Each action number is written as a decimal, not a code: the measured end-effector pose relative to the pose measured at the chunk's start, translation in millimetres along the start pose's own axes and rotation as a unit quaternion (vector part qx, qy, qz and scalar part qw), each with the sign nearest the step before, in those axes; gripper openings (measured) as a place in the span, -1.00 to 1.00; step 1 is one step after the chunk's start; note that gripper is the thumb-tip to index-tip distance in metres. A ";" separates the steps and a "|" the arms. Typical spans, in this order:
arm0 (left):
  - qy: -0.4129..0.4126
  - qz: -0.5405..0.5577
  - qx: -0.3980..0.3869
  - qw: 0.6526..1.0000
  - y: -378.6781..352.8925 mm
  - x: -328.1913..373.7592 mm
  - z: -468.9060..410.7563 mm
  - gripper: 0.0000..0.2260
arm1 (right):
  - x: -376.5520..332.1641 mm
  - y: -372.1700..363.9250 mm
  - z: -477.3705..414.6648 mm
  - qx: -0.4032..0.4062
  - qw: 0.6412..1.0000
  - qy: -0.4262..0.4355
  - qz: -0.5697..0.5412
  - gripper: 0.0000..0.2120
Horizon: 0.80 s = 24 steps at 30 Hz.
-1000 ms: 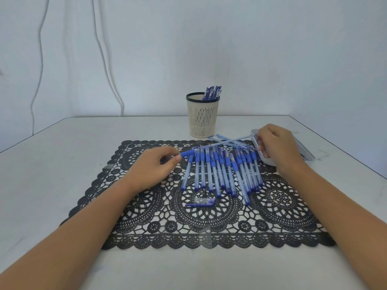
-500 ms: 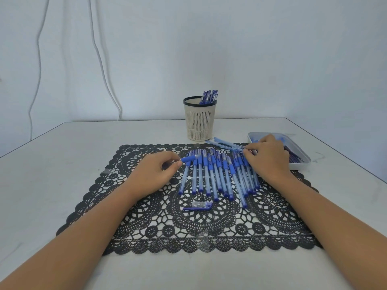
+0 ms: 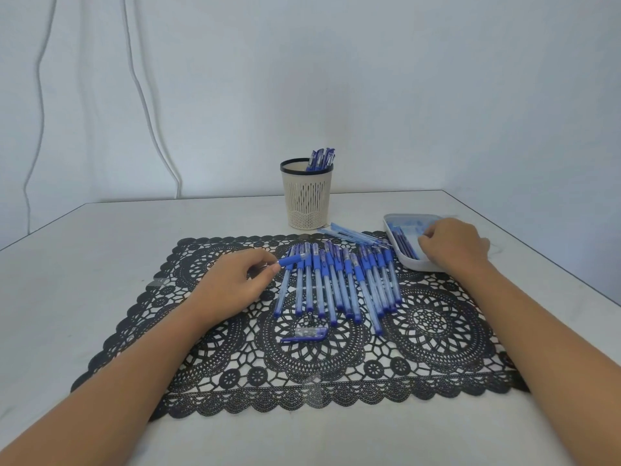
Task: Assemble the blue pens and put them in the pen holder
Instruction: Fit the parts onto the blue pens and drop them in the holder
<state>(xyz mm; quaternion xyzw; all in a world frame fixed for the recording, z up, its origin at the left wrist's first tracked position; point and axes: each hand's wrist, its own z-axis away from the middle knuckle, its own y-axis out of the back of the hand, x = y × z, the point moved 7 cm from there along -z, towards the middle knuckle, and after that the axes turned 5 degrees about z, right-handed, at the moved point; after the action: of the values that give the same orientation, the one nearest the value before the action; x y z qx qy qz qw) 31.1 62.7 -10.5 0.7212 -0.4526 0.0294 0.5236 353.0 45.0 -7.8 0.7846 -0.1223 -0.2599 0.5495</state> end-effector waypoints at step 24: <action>-0.005 -0.011 -0.010 1.000 -2.0 2.8 -0.5 -0.84 | 9.8 -15.7 -8.3 -0.062 0.997 -0.020 0.041 -0.81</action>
<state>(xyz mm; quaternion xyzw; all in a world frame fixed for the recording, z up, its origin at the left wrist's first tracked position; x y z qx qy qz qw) 34.4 61.4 -10.3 0.7208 -0.4479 0.0158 0.5288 364.3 52.7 -22.9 0.7379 -0.1490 -0.2594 0.6050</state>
